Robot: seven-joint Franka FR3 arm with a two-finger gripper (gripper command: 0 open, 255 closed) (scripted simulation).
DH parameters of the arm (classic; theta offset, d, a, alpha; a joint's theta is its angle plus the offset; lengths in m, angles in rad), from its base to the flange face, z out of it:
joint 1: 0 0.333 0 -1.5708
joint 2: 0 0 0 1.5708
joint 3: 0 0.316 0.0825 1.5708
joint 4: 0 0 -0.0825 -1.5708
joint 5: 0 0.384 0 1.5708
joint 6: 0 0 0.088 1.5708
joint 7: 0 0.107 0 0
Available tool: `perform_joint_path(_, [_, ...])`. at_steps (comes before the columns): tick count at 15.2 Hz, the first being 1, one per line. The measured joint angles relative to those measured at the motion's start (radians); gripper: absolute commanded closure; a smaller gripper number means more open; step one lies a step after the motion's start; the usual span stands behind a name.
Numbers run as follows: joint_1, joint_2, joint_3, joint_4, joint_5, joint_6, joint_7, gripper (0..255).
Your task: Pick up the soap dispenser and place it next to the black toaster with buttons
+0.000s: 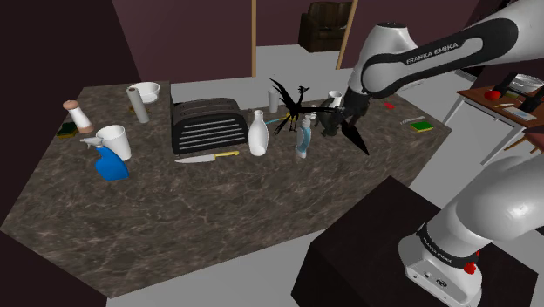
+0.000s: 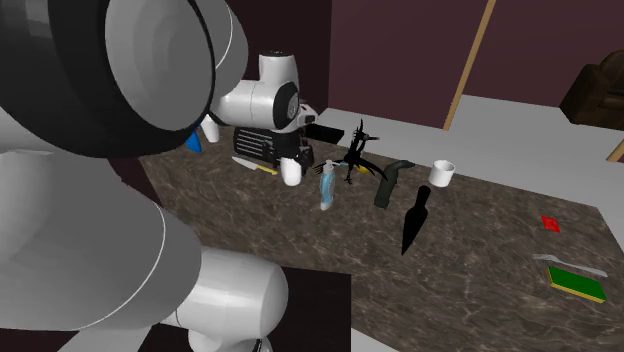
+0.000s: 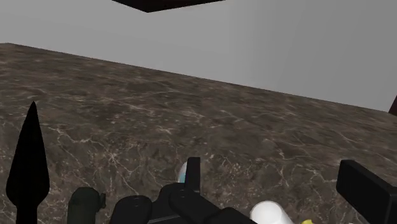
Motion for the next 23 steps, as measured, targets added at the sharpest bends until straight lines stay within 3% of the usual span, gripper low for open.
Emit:
perform_joint_path(5, [-0.017, 0.194, -0.013, 0.027, 0.007, 0.234, 0.023, 0])
perform_joint_path(13, [-0.038, 0.516, -0.025, 0.168, 0.056, 0.526, 0.043, 0])
perform_joint_path(23, [-0.103, 0.881, 0.005, 0.451, 0.135, 0.735, 0.045, 0])
